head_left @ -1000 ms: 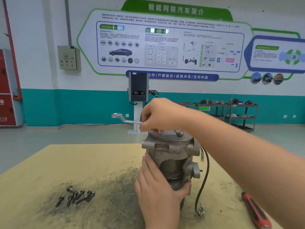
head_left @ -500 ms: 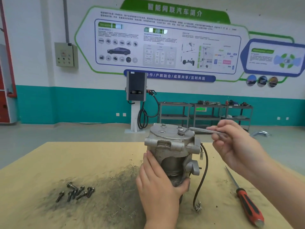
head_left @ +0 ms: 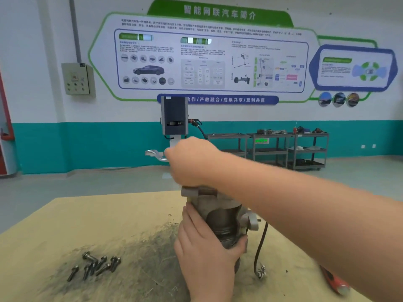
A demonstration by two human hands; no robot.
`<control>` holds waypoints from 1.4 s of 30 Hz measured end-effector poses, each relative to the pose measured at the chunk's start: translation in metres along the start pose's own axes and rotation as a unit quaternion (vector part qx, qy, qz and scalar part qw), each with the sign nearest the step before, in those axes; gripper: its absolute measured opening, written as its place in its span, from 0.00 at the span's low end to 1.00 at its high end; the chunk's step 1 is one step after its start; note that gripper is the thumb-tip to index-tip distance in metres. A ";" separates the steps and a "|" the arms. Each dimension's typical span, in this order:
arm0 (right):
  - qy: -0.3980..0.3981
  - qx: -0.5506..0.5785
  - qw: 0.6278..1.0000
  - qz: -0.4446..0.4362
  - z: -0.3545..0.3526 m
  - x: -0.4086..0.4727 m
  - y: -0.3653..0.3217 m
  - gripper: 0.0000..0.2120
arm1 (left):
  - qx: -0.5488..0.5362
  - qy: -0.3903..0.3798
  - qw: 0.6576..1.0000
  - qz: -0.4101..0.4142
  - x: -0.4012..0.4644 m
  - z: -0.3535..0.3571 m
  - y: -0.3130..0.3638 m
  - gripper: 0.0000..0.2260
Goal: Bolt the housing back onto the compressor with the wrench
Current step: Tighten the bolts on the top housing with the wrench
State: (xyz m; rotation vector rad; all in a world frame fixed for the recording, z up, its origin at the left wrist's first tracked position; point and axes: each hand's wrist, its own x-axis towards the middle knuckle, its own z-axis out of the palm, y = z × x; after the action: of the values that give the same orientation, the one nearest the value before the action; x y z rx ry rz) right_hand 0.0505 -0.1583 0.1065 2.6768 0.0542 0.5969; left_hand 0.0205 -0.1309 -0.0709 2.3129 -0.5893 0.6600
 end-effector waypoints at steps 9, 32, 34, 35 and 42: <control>-0.127 0.599 0.682 0.401 0.038 -0.012 0.113 0.04 | 0.018 0.009 1.000 0.011 0.000 0.001 -0.001 0.59; -0.022 0.234 0.972 0.032 -0.007 -0.007 0.017 0.07 | -0.018 -0.008 1.000 0.011 0.005 0.004 0.001 0.63; -0.106 0.410 0.896 0.132 0.001 0.015 0.037 0.04 | -0.008 -0.001 1.000 0.012 0.004 0.006 0.000 0.62; -0.125 0.482 0.850 0.175 0.004 0.021 0.048 0.04 | -0.002 0.008 1.000 0.016 0.004 0.006 -0.001 0.60; -0.032 0.838 0.365 0.406 0.044 -0.025 0.119 0.07 | -0.005 0.028 0.999 0.023 0.004 0.009 -0.004 0.60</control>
State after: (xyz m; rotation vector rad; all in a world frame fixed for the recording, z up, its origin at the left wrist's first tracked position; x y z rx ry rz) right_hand 0.0405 -0.2870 0.1056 4.6084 -1.8158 0.9670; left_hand 0.0281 -0.1356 -0.0765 2.2700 -0.6186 0.7398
